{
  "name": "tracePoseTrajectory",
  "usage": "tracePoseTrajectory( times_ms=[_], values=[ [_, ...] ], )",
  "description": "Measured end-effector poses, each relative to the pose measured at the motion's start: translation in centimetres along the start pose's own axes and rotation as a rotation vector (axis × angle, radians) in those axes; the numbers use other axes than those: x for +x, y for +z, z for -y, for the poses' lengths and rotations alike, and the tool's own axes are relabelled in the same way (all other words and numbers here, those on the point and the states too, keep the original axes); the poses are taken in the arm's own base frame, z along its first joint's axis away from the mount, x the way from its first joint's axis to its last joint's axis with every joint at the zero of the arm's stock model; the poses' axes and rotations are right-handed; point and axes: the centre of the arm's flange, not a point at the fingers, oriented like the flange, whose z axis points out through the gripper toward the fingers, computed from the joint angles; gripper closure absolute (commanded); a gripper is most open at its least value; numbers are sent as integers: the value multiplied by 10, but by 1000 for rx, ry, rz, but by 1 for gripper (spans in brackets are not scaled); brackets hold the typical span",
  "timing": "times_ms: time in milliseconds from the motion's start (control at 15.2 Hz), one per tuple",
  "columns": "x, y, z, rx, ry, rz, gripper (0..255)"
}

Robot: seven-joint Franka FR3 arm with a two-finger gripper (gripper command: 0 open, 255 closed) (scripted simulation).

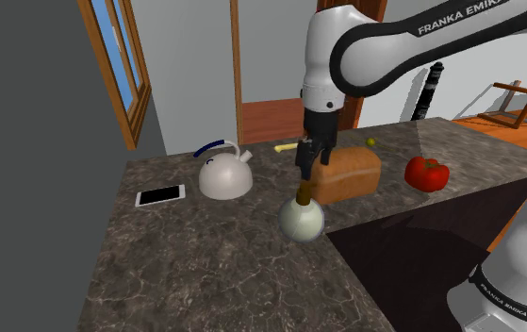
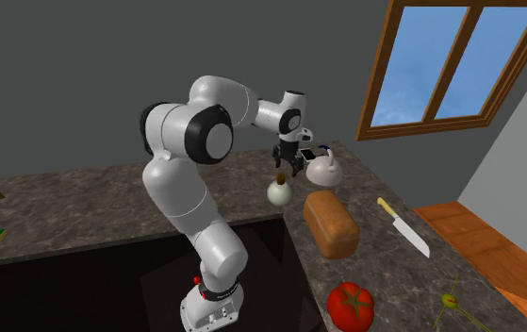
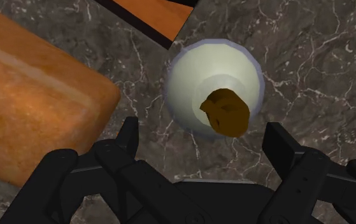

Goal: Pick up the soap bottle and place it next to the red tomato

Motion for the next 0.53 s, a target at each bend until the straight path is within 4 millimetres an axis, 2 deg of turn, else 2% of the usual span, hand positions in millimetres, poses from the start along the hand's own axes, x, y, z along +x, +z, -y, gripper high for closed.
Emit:
tracePoseTrajectory(
  times_ms=[198, 528],
  values=[
    [23, 20, 20, 16, -10, 6, 0],
    [26, 46, 27, 22, -12, 7, 0]
  ],
)
